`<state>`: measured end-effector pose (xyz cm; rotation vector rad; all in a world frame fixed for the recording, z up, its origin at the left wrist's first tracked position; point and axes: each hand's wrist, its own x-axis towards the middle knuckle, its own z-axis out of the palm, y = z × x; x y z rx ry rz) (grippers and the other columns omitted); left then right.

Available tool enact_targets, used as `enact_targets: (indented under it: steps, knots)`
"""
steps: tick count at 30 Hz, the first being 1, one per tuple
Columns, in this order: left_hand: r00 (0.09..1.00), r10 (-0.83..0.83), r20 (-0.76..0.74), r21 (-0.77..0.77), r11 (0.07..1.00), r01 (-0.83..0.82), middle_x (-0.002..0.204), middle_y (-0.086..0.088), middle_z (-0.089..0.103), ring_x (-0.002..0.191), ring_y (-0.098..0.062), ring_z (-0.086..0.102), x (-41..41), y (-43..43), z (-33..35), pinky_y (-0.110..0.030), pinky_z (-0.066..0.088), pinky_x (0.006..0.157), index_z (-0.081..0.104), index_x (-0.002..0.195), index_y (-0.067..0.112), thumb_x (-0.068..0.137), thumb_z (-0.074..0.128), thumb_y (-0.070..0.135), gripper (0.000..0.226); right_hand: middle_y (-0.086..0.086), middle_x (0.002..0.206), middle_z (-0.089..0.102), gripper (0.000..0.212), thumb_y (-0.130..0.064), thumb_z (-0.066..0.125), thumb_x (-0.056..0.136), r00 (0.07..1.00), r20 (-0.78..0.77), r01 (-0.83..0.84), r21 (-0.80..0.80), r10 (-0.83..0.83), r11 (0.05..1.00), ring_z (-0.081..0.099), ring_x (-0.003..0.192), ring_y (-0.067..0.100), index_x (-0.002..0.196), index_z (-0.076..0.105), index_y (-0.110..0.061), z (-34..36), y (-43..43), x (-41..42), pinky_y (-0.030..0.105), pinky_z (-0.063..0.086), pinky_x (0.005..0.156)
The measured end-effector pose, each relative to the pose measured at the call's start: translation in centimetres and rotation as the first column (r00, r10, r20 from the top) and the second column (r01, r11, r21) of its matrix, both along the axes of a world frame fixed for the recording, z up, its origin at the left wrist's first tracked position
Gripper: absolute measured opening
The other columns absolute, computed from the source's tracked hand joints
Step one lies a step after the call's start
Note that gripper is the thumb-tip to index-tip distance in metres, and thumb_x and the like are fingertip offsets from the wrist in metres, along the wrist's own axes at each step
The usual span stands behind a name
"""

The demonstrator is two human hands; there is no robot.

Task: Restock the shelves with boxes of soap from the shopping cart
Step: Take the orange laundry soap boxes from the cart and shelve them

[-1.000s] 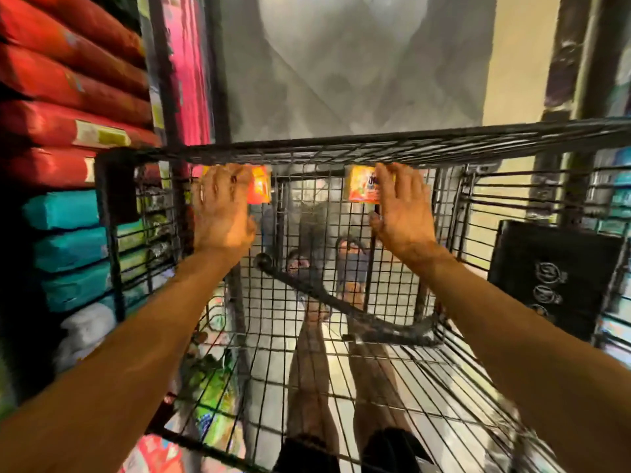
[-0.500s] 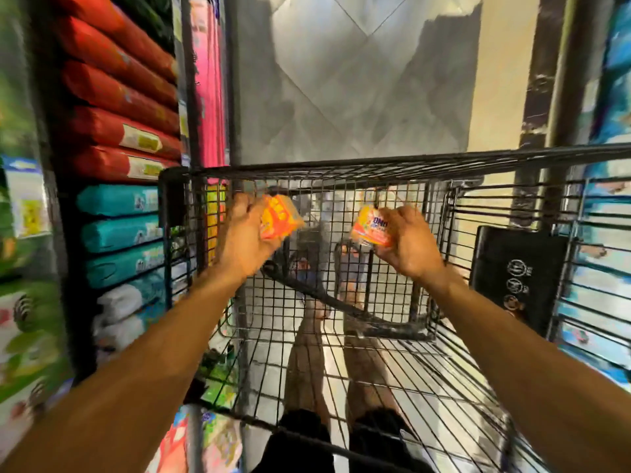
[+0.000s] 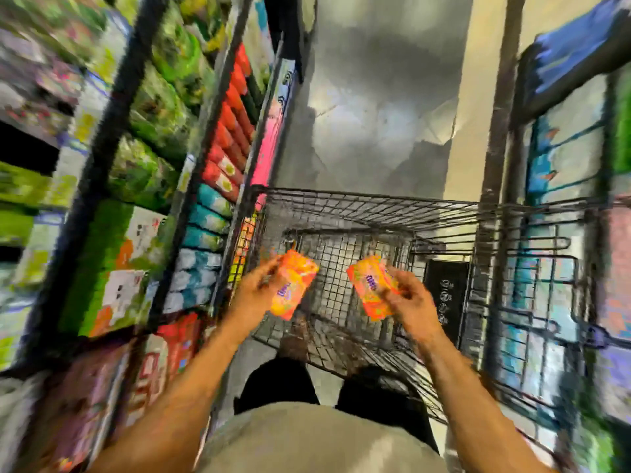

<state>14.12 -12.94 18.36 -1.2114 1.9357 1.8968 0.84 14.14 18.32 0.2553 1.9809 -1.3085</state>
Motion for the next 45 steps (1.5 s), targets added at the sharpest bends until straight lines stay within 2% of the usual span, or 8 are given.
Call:
enact_targets:
  steps: [4,7,11,21,28,33,37,45]
  knots:
    - [0.975,0.191,-0.116,0.037,0.982,-0.187,0.082,0.032,0.071,0.079,0.012,0.062,5.4,3.7,3.7,-0.009,0.05,0.077,0.057,0.127,0.022,0.091,0.072,0.028,0.04,0.004,0.116,0.069,0.03,0.003,0.069,0.093,0.993,-0.02,-0.117,-0.144,0.115,0.983,0.068,0.089,0.005,0.115,0.07,-0.017,2.5,1.1,2.4,0.019,0.057,0.071]
    - [0.923,0.355,-0.148,0.112,0.933,-0.341,0.118,0.003,0.072,0.103,-0.011,0.063,10.9,6.6,5.4,-0.033,0.05,0.096,0.064,0.128,0.024,0.07,0.076,0.04,0.061,0.011,0.124,0.071,0.027,-0.01,0.073,0.092,0.962,-0.022,-0.269,-0.224,0.272,0.937,0.067,0.1,0.012,0.115,0.073,-0.024,3.6,1.7,3.9,0.03,0.057,0.088]
    - [0.799,0.561,-0.219,0.155,0.828,-0.539,0.129,-0.02,0.063,0.108,-0.023,0.06,18.5,11.2,7.8,-0.037,0.049,0.088,0.054,0.136,0.006,0.062,0.077,0.032,0.082,0.018,0.115,0.069,0.064,-0.023,0.075,0.064,0.888,0.015,-0.433,-0.305,0.459,0.848,0.06,0.096,0.024,0.126,0.064,-0.009,5.5,1.2,6.9,0.044,0.048,0.092]
    - [0.224,0.933,-0.282,0.244,0.296,-0.924,0.129,-0.01,0.068,0.106,-0.023,0.068,38.7,24.6,11.9,-0.026,0.058,0.077,0.066,0.128,0.008,0.055,0.092,0.036,0.082,0.024,0.118,0.071,0.11,-0.047,0.104,0.029,0.653,0.104,-0.623,-0.489,0.75,0.61,0.066,0.102,0.032,0.12,0.065,-0.001,9.8,-2.9,21.3,0.039,0.057,0.085]
    - [-0.231,0.907,-0.351,0.323,-0.114,-0.94,0.111,-0.013,0.072,0.084,-0.017,0.073,53.8,35.5,13.4,-0.025,0.06,0.067,0.063,0.114,0.01,0.074,0.071,0.006,0.041,0.018,0.113,0.072,0.041,-0.005,0.08,0.082,0.475,0.012,-0.748,-0.522,0.88,0.41,0.071,0.089,0.026,0.12,0.067,-0.014,13.2,-2.2,38.3,0.035,0.06,0.075]
    - [-0.428,0.824,-0.372,0.42,-0.262,-0.869,0.107,-0.013,0.07,0.079,-0.016,0.073,66.0,43.4,14.4,-0.025,0.06,0.069,0.061,0.112,0.008,0.073,0.069,0.009,0.039,0.024,0.123,0.069,0.06,-0.017,0.088,0.076,0.383,-0.001,-0.775,-0.545,0.924,0.321,0.067,0.101,0.032,0.129,0.061,-0.011,14.5,2.1,52.6,0.035,0.061,0.079]
    - [-0.45,0.809,-0.379,0.409,-0.29,-0.865,0.104,-0.013,0.073,0.08,-0.021,0.072,75.2,48.8,15.6,-0.028,0.06,0.066,0.061,0.114,0.006,0.055,0.094,0.035,0.074,0.018,0.111,0.074,0.109,-0.054,0.103,0.023,0.348,-0.048,-0.802,-0.533,0.936,0.271,0.07,0.097,0.03,0.116,0.069,-0.008,15.7,6.2,63.3,0.036,0.061,0.084]
    - [-0.534,0.762,-0.366,0.471,-0.343,-0.813,0.115,-0.024,0.068,0.094,-0.031,0.071,89.3,56.1,18.4,-0.046,0.062,0.077,0.058,0.126,0.0,0.07,0.083,0.026,0.067,0.016,0.116,0.075,0.089,-0.047,0.101,0.042,0.227,-0.092,-0.842,-0.52,0.97,0.148,0.072,0.098,0.032,0.119,0.072,-0.014,18.7,10.5,78.9,0.046,0.056,0.09]
